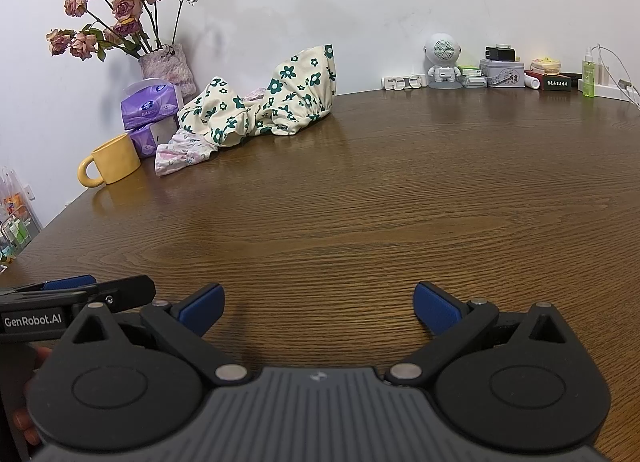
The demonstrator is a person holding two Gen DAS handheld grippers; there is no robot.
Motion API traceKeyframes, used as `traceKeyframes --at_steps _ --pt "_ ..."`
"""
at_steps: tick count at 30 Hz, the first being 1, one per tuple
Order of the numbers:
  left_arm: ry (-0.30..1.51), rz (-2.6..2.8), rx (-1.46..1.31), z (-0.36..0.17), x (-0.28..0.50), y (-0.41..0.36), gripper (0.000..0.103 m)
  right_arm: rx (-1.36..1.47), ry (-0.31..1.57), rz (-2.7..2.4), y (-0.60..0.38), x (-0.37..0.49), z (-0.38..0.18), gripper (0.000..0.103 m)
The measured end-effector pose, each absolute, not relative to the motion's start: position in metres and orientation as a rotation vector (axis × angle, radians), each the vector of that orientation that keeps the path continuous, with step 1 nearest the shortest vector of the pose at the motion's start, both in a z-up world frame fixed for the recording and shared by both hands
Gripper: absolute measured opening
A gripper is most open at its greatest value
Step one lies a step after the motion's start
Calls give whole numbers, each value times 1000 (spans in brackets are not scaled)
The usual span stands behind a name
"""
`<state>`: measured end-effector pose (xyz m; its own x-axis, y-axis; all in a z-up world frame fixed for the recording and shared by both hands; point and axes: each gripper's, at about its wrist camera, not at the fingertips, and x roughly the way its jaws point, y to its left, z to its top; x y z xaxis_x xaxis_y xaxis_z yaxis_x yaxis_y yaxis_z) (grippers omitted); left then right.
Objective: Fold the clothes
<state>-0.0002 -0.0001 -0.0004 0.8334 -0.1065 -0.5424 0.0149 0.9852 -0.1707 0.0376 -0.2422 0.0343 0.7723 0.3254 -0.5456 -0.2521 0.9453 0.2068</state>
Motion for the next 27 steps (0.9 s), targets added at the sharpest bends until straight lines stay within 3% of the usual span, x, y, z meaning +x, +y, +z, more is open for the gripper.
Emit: traceKeyframes --at_steps 27 --pt "578 -72 -164 0 -1 0 103 124 614 318 -243 37 34 103"
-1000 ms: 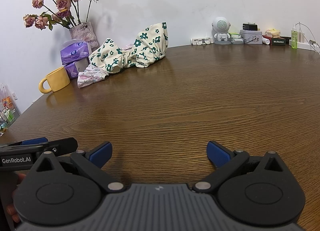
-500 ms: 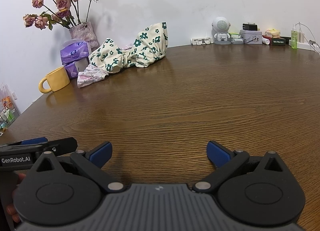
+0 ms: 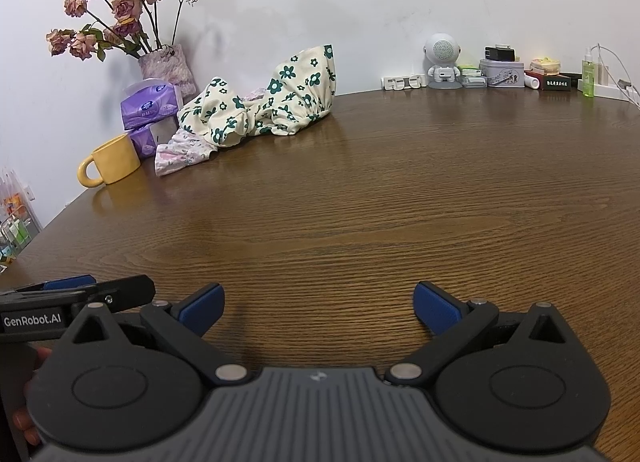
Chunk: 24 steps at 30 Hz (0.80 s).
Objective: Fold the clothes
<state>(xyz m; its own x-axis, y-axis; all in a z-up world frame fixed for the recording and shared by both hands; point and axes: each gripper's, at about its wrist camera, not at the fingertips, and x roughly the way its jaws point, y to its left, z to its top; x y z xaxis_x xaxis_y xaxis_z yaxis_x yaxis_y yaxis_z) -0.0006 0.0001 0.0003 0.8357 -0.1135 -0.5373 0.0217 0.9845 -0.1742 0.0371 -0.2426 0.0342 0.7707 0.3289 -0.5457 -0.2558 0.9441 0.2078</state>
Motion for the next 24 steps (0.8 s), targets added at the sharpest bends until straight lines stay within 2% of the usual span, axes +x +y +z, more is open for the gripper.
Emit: traceKeyframes --at_steps 13,24 --pt "601 -98 -188 5 3 5 103 99 627 338 -241 40 38 103" --pt "575 -89 -190 51 35 26 103 28 520 395 -238 70 106 103"
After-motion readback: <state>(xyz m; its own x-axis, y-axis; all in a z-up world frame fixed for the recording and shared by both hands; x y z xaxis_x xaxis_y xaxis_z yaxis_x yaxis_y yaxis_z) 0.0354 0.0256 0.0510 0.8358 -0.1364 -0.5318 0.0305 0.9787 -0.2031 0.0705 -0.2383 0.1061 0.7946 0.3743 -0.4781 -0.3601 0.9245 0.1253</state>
